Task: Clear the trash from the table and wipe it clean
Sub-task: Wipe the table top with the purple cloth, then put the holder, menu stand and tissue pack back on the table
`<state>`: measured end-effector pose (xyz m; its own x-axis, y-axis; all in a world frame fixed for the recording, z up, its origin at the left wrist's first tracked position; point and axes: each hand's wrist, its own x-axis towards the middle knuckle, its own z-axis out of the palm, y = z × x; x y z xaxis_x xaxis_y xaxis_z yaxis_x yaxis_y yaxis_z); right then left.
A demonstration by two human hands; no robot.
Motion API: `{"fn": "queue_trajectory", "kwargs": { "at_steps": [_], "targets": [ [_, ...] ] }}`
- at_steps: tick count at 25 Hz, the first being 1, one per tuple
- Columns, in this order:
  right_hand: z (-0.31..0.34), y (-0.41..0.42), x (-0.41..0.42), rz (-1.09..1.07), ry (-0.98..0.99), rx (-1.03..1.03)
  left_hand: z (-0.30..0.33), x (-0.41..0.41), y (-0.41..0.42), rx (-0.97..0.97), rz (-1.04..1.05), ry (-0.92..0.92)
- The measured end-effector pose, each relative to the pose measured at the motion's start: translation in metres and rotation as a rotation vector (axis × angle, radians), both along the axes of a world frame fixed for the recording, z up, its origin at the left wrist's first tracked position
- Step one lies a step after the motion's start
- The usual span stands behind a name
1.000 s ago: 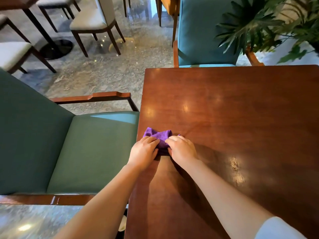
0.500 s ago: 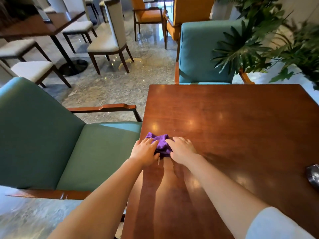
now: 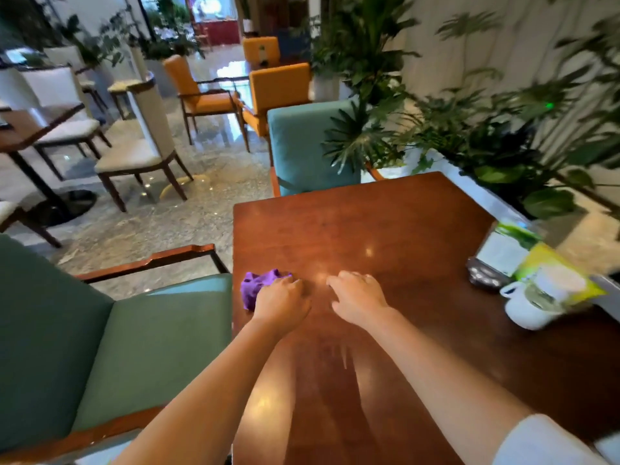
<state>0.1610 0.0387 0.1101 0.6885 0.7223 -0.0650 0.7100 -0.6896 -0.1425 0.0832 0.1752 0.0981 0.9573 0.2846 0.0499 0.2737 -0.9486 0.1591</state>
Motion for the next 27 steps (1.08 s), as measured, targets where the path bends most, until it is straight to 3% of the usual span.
{"fn": "queue_trajectory", "kwargs": {
  "at_steps": [7, 14, 21, 27],
  "targets": [
    [-0.018, -0.102, -0.015, -0.192, -0.017, -0.020, -0.033, -0.001, -0.097, -0.022, -0.159, -0.012],
    [-0.033, -0.217, 0.038, -0.271, -0.106, -0.008, -0.051, 0.056, -0.193, 0.068, -0.207, -0.032],
    [-0.048, -0.327, 0.124, -0.214, -0.148, 0.012, -0.085, 0.131, -0.300, 0.017, -0.109, -0.092],
    [-0.060, -0.370, 0.196, -0.211, -0.195, 0.018, -0.116, 0.136, -0.322, 0.007, 0.021, -0.082]
  ]
}}
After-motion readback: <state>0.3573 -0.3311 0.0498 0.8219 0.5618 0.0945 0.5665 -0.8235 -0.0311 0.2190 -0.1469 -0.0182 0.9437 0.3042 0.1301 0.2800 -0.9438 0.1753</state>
